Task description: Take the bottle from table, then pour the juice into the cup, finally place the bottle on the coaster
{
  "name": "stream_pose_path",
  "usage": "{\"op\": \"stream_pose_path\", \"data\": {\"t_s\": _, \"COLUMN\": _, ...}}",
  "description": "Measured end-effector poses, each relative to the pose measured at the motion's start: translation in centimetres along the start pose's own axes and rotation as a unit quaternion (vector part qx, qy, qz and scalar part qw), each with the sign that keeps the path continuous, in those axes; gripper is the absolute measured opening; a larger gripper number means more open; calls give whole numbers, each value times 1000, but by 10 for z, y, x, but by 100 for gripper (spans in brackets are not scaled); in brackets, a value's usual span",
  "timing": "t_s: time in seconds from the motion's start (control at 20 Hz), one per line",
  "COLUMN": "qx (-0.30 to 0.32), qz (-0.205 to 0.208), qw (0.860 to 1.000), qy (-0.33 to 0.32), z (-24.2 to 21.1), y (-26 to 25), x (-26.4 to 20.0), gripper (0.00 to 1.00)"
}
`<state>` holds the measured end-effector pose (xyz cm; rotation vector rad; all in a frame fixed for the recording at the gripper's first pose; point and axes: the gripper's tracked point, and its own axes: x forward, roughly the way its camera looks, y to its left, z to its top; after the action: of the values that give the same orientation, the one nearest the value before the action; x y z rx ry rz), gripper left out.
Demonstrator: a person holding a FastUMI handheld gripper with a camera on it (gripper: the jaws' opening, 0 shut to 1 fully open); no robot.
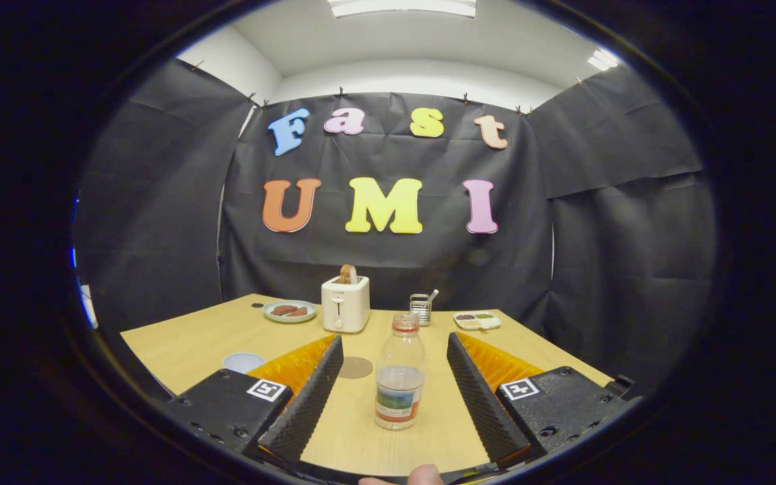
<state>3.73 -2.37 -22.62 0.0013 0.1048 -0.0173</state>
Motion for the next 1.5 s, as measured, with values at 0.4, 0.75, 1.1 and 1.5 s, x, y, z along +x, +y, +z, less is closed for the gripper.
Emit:
{"op": "stream_pose_path", "data": {"t_s": 0.4, "qx": 9, "qz": -20, "qw": 998, "qy": 56, "z": -76, "y": -12, "x": 56, "gripper": 100}}
{"op": "stream_pose_path", "data": {"t_s": 0.75, "qx": 68, "qz": -12, "qw": 992, "qy": 103, "z": -108, "y": -7, "x": 94, "gripper": 100}}
{"op": "stream_pose_path", "data": {"t_s": 1.1, "qx": 94, "qz": -15, "qw": 988, "qy": 120, "z": -110, "y": -3, "x": 102, "gripper": 83}}
{"op": "stream_pose_path", "data": {"t_s": 1.5, "qx": -38, "qz": 14, "qw": 993, "qy": 112, "z": -72, "y": 26, "x": 98, "gripper": 76}}
